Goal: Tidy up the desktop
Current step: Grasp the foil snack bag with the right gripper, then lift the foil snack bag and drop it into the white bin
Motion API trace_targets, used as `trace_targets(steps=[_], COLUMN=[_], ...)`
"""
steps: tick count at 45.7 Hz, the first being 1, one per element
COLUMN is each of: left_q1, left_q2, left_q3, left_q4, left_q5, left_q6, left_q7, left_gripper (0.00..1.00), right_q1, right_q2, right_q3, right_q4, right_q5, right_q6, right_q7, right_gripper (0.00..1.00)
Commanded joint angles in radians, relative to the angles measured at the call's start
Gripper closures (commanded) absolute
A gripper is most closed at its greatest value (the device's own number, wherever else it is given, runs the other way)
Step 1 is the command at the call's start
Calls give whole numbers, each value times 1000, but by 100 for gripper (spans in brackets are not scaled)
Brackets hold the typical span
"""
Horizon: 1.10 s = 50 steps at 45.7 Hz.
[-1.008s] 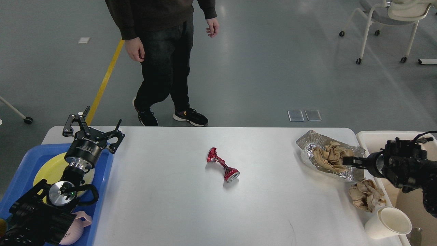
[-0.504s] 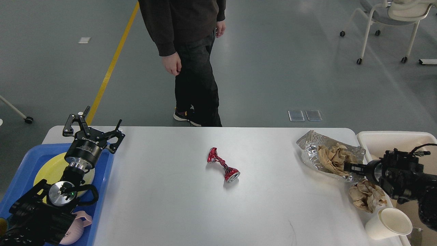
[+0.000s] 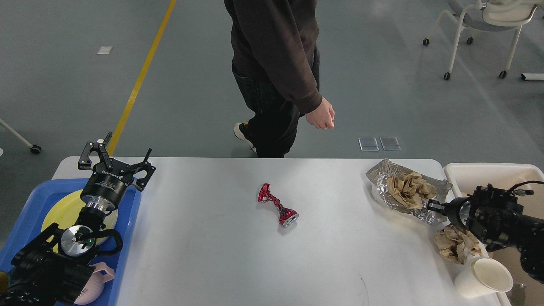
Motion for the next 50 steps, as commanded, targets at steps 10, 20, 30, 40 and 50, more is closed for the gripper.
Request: trace_targets(steps=[10,20,30,40,50], left_q1=[0,2,2,2,2], left_q2=[0,0,2,2,2], left_q3=[-1,-1,-1,-1,-1], left_q4=[0,0,0,0,0], left_q5=[0,0,0,2,2], left_q6=[0,0,0,0,0], left_q7=[0,0,0,0,0], left_gripper=[0,0,0,0,0], right_q1=[404,892,1292,1501,1475], right_q2=[-220,-400,-504,-532,-560], right_q3=[-70,-200,-208,-210,-214], right_q4=[382,635,683,685,613], right_q5=[-14,-54,-141,-193,-302], right_q6=[83,391,740,798,798], right_q7=[24,60,92,96,96], right_gripper=[100,100,100,100,100])
